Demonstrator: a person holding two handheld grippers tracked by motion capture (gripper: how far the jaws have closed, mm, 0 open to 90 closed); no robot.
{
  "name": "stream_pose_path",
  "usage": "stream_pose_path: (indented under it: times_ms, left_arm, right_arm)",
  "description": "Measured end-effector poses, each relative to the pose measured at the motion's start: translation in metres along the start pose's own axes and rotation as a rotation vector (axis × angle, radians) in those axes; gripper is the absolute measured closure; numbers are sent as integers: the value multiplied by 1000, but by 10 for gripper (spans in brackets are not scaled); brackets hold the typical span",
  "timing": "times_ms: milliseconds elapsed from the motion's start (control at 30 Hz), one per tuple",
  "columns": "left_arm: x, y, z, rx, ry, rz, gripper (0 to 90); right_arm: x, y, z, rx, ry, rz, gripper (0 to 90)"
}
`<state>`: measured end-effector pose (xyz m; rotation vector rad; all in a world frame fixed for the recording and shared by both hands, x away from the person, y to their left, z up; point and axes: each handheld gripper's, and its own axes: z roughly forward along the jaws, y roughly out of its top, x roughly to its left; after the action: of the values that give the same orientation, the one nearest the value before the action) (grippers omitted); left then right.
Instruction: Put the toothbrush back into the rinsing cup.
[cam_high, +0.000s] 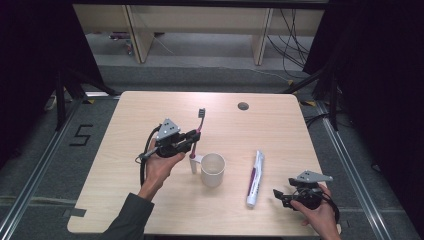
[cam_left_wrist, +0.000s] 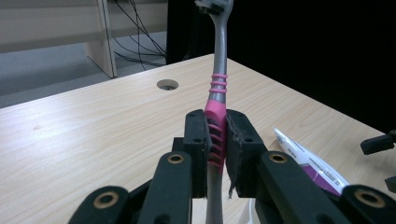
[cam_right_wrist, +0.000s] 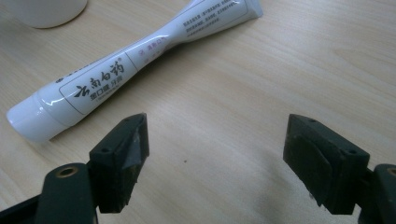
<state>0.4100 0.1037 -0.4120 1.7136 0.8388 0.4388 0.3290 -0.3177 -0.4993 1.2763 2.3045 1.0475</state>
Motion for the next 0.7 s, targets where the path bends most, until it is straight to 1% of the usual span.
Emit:
stream_pose_path:
  times_ms: [167, 200, 233, 333, 367, 433, 567, 700]
  left_arm:
    - [-1, -4, -4, 13, -7, 9, 788]
    - [-2, -5, -5, 19, -6, 4, 787]
    - [-1, -6, -6, 27, -6, 10, 786]
    - [-1, -9, -7, 38, -8, 8, 785]
    - [-1, -13, -7, 49, -12, 6, 785]
    - [0, -17, -8, 67, -12, 8, 784]
    - [1, -25, -8, 92, -14, 0, 783]
    - [1, -30, -8, 102, -7, -2, 783]
  right_arm:
    - [0, 0, 0, 2, -1, 6, 231]
    - [0, 0, 0, 2, -1, 6, 231]
    - [0, 0, 0, 3, -1, 7, 231]
    - [0, 0, 0, -1, -1, 1, 231]
    - [0, 0, 0, -1, 0, 1, 231]
    - [0, 0, 0, -1, 0, 1, 231]
    - [0, 0, 0, -2, 1, 3, 231]
    - [0, 0, 0, 2, -1, 7, 231]
